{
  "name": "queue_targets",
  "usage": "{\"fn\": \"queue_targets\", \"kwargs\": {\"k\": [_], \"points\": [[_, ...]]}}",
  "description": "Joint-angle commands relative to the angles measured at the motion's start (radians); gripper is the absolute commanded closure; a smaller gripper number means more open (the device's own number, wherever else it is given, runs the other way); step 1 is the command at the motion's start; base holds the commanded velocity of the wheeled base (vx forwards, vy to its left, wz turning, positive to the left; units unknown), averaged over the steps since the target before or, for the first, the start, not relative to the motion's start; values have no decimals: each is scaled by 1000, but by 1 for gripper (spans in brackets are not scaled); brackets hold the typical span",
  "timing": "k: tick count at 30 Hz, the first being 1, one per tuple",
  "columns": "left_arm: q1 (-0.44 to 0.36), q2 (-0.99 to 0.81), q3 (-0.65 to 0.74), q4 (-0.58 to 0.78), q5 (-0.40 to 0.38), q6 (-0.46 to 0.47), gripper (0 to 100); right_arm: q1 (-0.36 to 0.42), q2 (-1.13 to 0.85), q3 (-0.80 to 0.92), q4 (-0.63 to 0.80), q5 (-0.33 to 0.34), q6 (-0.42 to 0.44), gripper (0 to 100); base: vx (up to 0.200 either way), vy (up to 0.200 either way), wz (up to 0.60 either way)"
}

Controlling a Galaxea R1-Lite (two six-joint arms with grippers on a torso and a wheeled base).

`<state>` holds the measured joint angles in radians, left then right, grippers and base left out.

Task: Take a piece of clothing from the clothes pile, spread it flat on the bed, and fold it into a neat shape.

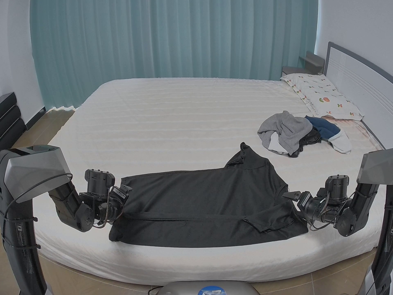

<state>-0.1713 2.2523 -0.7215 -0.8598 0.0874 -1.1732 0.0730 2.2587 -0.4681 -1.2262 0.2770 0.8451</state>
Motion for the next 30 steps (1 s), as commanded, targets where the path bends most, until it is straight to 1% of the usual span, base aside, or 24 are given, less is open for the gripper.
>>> {"fn": "queue_targets", "kwargs": {"k": [1,5,7,11,14,16,17,21,26,30], "points": [[21,13,-15,-54,2,-10,0,1,5,0,-1,1,0,0,0,0,0],[39,59,-13,-150,14,4,0,1,4,2,1,1,0,0,0,0,0],[56,58,-6,-173,12,4,0,1,1,8,-1,1,0,0,0,0,0],[92,56,-9,-173,12,3,0,2,-7,11,-1,1,2,0,0,0,0],[115,41,13,-170,-2,-6,0,7,-24,16,-1,5,3,0,0,0,0],[116,30,28,-170,-6,-8,0,18,-33,20,-1,7,3,0,0,0,0],[116,16,51,-173,-28,-8,0,34,-45,20,-1,2,5,0,0,0,0],[116,-22,97,-171,-66,-8,0,68,-62,20,1,-1,5,0,0,0,0],[115,-36,131,-173,-72,-6,0,102,-64,11,1,-6,5,0,0,0,0],[113,-43,139,-173,-75,-6,0,111,-74,16,1,-6,5,0,0,0,0]]}}
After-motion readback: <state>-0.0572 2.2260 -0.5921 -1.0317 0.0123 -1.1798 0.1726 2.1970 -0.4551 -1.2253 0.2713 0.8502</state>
